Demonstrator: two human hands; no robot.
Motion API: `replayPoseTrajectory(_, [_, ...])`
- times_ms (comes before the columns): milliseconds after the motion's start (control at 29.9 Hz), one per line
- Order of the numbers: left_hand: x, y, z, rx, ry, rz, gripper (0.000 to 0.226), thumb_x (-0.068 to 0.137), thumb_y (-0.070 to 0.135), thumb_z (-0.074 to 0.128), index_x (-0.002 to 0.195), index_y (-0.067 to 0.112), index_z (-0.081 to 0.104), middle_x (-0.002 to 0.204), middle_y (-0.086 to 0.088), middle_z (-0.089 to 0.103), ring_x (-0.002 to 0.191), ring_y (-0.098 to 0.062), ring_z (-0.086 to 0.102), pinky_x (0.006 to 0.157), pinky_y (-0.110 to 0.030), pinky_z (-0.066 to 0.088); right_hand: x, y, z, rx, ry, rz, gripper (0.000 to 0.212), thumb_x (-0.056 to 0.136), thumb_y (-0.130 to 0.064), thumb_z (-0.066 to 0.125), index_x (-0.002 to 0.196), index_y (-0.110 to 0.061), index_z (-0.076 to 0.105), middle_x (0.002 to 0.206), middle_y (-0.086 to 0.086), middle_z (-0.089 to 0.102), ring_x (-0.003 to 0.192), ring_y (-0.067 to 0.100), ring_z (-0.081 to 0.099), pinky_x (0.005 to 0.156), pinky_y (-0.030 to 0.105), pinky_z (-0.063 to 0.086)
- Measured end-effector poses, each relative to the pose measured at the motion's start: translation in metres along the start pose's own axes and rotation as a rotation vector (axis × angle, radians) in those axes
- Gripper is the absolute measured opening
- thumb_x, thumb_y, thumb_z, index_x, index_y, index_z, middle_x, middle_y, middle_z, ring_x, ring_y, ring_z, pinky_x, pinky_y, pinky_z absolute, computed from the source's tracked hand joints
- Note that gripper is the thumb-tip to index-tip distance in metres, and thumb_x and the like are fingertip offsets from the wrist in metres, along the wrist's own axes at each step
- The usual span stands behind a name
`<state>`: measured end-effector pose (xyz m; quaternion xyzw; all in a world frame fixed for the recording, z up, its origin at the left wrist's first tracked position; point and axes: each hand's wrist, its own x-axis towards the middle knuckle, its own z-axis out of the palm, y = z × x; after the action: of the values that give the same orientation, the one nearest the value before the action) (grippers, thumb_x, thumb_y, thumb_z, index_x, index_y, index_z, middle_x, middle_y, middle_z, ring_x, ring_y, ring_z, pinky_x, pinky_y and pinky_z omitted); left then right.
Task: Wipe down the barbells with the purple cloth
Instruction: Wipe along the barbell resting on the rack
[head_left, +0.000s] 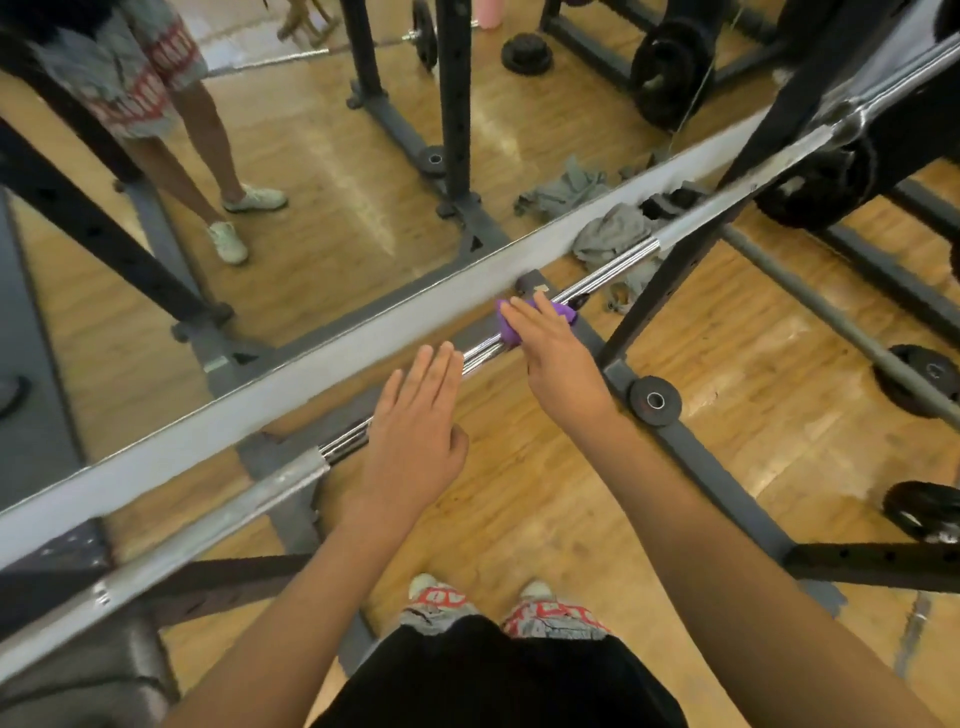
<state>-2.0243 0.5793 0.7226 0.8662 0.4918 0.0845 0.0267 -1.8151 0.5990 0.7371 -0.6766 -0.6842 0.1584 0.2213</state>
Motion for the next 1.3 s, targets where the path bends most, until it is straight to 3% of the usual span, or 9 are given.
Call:
replayPoseTrajectory(167, [-0.004,0.016,-0.001,-0.015,-0.01,-0.124,0.085,0.079,0.029,0.057,0.158,0.014,0.029,0.165,-0.002,0.026,0.152,-0.02,0.025,0.118,-0.051,0.028,0.008,0.015,-0.019,0.015,-0.024,0.021,0.069,0.09,0.019,0.043,0.152,-0.011,0.041,0.158,0.004,0.04,0.154,0.026,0.016,0.119,0.046,0.032])
replayPoseTrajectory(335, [-0.007,0.029,-0.001,0.023,0.01,-0.207,0.089,0.075,0.028,0.061,0.157,0.015,0.03,0.164,-0.002,0.03,0.149,-0.022,0.028,0.117,-0.052,0.026,0.0,0.008,-0.004,-0.027,-0.126,-0.166,0.067,0.093,0.015,0.044,0.154,-0.011,0.038,0.16,0.003,0.037,0.154,0.029,0.017,0.123,0.056,0.019])
replayPoseTrajectory(502, [-0.011,0.039,0.0,0.057,0.015,-0.252,0.091,0.075,0.028,0.059,0.158,0.012,0.026,0.164,-0.003,0.028,0.149,-0.025,0.026,0.118,-0.053,0.023,0.0,0.016,-0.017,0.007,-0.112,-0.285,0.067,0.092,0.015,0.047,0.152,-0.013,0.043,0.154,0.002,0.046,0.147,0.026,0.032,0.112,0.039,0.035])
replayPoseTrajectory(636, [-0.014,0.039,0.0,0.059,0.007,-0.262,0.09,0.077,0.026,0.06,0.159,0.012,0.025,0.163,-0.004,0.029,0.149,-0.025,0.026,0.118,-0.053,0.024,0.005,0.023,-0.02,0.014,-0.096,-0.232,0.066,0.089,0.017,0.049,0.149,-0.011,0.047,0.15,0.003,0.05,0.145,0.026,0.035,0.115,0.047,0.036])
replayPoseTrajectory(769, [-0.013,0.048,0.003,0.03,0.023,-0.326,0.09,0.077,0.027,0.063,0.158,0.013,0.026,0.163,-0.003,0.028,0.15,-0.026,0.024,0.119,-0.056,0.022,0.004,0.002,-0.009,-0.066,-0.092,-0.302,0.061,0.086,0.014,0.049,0.143,-0.009,0.053,0.137,0.005,0.058,0.132,0.03,0.044,0.112,0.051,0.029])
replayPoseTrajectory(937, [-0.013,0.05,0.008,-0.001,0.053,-0.346,0.092,0.077,0.025,0.065,0.159,0.014,0.026,0.165,-0.002,0.025,0.152,-0.025,0.02,0.122,-0.056,0.017,0.005,-0.004,-0.009,0.01,-0.107,-0.372,0.056,0.084,0.014,0.049,0.132,-0.01,0.06,0.116,0.001,0.062,0.11,0.027,0.053,0.102,0.046,0.036])
replayPoseTrajectory(1071, [-0.017,0.047,0.007,0.015,0.079,-0.314,0.091,0.078,0.021,0.062,0.16,0.014,0.023,0.165,-0.002,0.024,0.153,-0.024,0.019,0.123,-0.054,0.014,0.014,0.019,-0.012,-0.047,-0.086,-0.297,0.061,0.087,0.013,0.05,0.14,-0.017,0.055,0.129,-0.005,0.061,0.127,0.023,0.048,0.117,0.053,0.025])
replayPoseTrajectory(1137, [-0.016,0.048,0.007,0.019,0.091,-0.319,0.09,0.078,0.02,0.061,0.16,0.014,0.023,0.166,-0.002,0.023,0.153,-0.023,0.018,0.124,-0.052,0.01,0.012,0.013,-0.01,-0.099,-0.069,-0.272,0.06,0.087,0.012,0.05,0.138,-0.018,0.054,0.136,-0.005,0.059,0.133,0.027,0.044,0.116,0.059,0.023])
replayPoseTrajectory(1305, [-0.014,0.052,0.008,-0.005,0.1,-0.342,0.092,0.074,0.021,0.064,0.158,0.014,0.028,0.165,-0.002,0.026,0.153,-0.024,0.019,0.123,-0.054,0.013,-0.004,-0.008,0.001,-0.172,-0.192,-0.335,0.075,0.09,0.008,0.05,0.157,-0.021,0.032,0.16,-0.006,0.037,0.152,0.025,0.022,0.122,0.054,0.008])
